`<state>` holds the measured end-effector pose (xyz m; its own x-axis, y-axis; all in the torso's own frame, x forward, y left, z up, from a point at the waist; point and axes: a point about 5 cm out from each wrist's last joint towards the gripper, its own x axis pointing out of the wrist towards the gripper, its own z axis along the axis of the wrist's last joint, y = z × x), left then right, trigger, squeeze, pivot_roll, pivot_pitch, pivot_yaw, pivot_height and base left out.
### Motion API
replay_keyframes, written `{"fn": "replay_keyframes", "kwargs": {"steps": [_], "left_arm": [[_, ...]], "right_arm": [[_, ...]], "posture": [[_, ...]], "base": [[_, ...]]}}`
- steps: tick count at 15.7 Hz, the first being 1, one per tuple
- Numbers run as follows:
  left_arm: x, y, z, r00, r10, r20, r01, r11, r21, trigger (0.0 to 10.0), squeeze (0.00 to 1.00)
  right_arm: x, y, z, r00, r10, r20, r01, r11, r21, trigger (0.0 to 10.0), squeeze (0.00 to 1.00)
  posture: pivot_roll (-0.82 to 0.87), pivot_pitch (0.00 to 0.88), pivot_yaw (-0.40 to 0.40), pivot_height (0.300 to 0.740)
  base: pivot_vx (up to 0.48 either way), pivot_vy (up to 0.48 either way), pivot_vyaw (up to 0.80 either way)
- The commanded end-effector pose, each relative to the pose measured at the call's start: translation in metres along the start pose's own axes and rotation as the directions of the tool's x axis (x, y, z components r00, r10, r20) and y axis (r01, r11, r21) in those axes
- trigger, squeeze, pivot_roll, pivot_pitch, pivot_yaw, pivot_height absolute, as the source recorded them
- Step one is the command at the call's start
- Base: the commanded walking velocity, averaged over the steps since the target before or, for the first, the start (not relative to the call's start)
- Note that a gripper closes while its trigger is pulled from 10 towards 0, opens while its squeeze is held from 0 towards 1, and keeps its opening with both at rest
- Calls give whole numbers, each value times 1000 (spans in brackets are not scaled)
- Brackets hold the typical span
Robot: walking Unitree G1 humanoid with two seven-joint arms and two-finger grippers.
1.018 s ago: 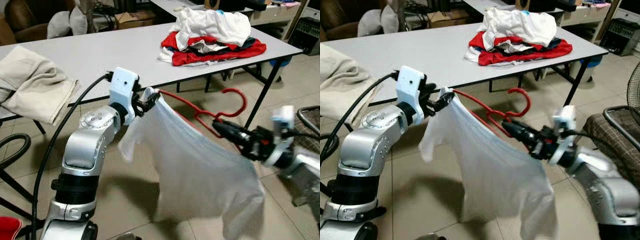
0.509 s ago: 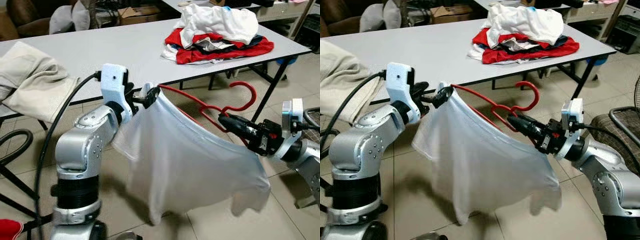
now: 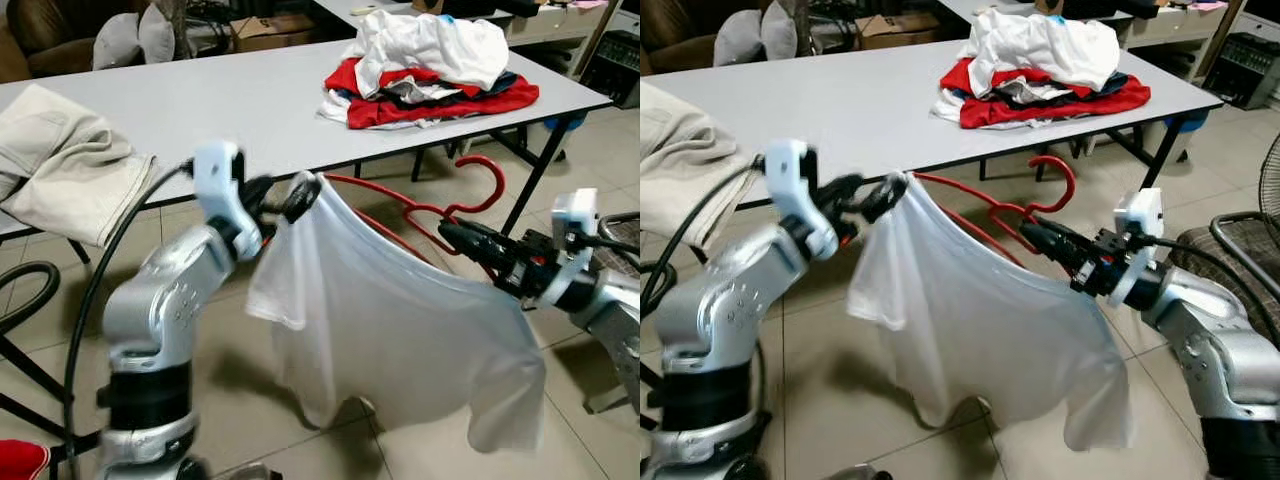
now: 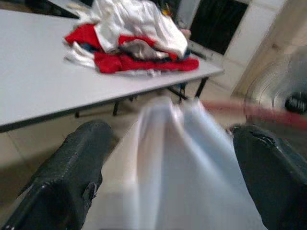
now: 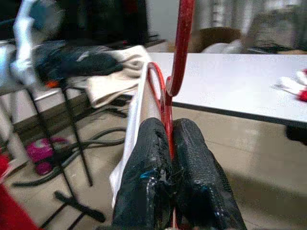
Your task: Hang hanger
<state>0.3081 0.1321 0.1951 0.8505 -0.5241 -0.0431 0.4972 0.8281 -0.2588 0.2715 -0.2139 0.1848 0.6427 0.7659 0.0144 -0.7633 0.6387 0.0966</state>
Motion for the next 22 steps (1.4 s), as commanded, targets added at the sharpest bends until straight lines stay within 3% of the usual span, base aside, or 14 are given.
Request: {"fn": "replay_keyframes", "kwargs": {"steps": [1, 3, 6, 7, 8, 15, 19, 22], "left_arm": [[-1, 0, -4, 999, -39, 2, 39, 999, 33, 10000, 0], [0, 5, -20, 998, -43, -37, 46, 996, 76, 10000, 0], [7, 0, -42, 996, -63, -55, 56, 991, -123, 10000, 0], [9, -2, -52, 995, -76, -69, 65, 986, -156, 10000, 0], [9, -3, -61, 993, -84, -88, 72, 988, -134, 10000, 0], [8, -10, -65, 990, -141, 4, 139, 973, -187, 10000, 0], [14, -19, -65, 987, -163, -6, 162, 983, -86, 10000, 0], [19, -18, -70, 993, -101, -63, 101, 995, 3, 10000, 0]], "right_arm": [[5, -3, 6, 999, -27, 23, 28, 999, -32, 10000, 0], [8, 1, -1, 1000, -7, 18, 7, 1000, -22, 10000, 0], [10, 7, -20, 999, 36, -21, -36, 999, -28, 10000, 0], [11, 5, -28, 1000, 10, -29, -11, 999, -46, 10000, 0], [13, 4, -32, 1000, -1, -19, 0, 999, -42, 10000, 0], [21, 10, -48, 999, 44, 0, -44, 999, -21, 10000, 0], [24, 11, -47, 998, 55, 1, -55, 998, -38, 10000, 0], [28, 13, -45, 998, 59, 8, -59, 997, -56, 10000, 0]], "posture": [[-106, 0, 19, 740], [-105, 0, 15, 740], [-114, 0, 20, 740], [-118, 0, 23, 740], [-120, 0, 24, 740], [-119, 0, 16, 740], [-120, 0, 18, 740], [-124, 0, 23, 740]], "base": [[0, 0, 0], [0, 0, 0], [0, 0, 0], [0, 0, 0], [0, 0, 0], [0, 0, 0], [0, 0, 0], [0, 0, 0]]}}
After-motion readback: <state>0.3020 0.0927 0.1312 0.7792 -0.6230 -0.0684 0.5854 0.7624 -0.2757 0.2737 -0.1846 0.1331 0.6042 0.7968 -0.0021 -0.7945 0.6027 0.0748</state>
